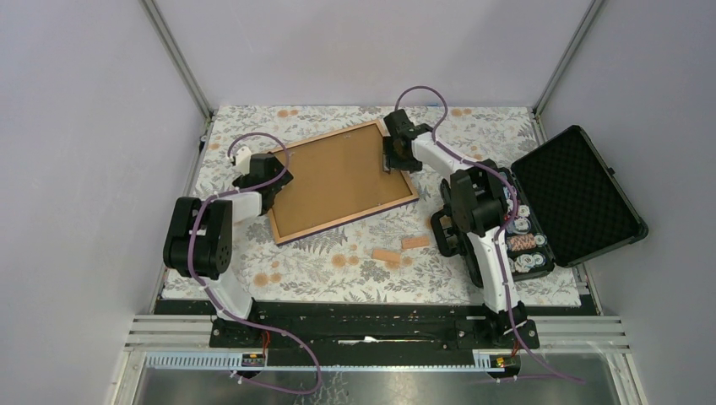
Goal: Put the photo into the frame
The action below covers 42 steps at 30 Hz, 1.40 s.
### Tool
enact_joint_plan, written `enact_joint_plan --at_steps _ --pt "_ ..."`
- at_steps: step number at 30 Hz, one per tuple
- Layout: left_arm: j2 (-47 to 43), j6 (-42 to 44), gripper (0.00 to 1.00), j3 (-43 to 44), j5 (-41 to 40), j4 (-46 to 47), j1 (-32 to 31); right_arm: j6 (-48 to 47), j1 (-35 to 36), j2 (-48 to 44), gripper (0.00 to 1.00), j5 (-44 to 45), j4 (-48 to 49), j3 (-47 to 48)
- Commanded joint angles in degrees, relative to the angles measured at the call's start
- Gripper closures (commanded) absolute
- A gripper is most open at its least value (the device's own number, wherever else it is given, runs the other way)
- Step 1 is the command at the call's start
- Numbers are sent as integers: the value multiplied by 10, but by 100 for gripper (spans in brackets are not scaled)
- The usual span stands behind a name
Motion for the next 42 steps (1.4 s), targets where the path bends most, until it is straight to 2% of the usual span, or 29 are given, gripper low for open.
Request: enact_joint_plan --at_steps 1,4,7,11,13,16,20,23,24,27,31,36,42 --pt "-72 -21 1 1 6 -17 -4 -17 3 -52 24 -15 36 -25" --pt "-92 -46 1 44 -20 -131 -8 -24 3 -55 14 -9 64 -45" --pt "-94 -119 1 101 -80 -297 -32 -26 3 -40 8 3 77 -42" --pt "-127 -211 2 99 -56 -441 -99 -28 2 -18 4 13 62 -17" --pt "-162 -289 1 71 -50 -482 -158 -32 2 -14 2 13 70 -11" --pt "-211 -395 2 23 -71 -493 -286 -49 1 5 1 5 75 22" --pt "-195 -498 1 -1 -118 -492 -423 -62 -3 51 2 11 58 96" --pt "-147 -517 2 12 -126 -491 -459 -64 -10 76 7 -15 72 120" --pt "-131 -518 1 18 -128 -489 -463 -65 -12 84 11 -33 75 130" --pt "-103 -499 1 24 -134 -463 -467 -67 -15 103 34 -57 65 156" --pt "-92 -470 2 12 -164 -408 -463 -70 -16 103 47 -43 66 152" --pt "-83 -401 1 2 -143 -366 -404 -63 -16 100 68 -43 50 144" --pt "-73 -322 1 -8 -95 -318 -322 -72 -17 86 76 -95 34 137"
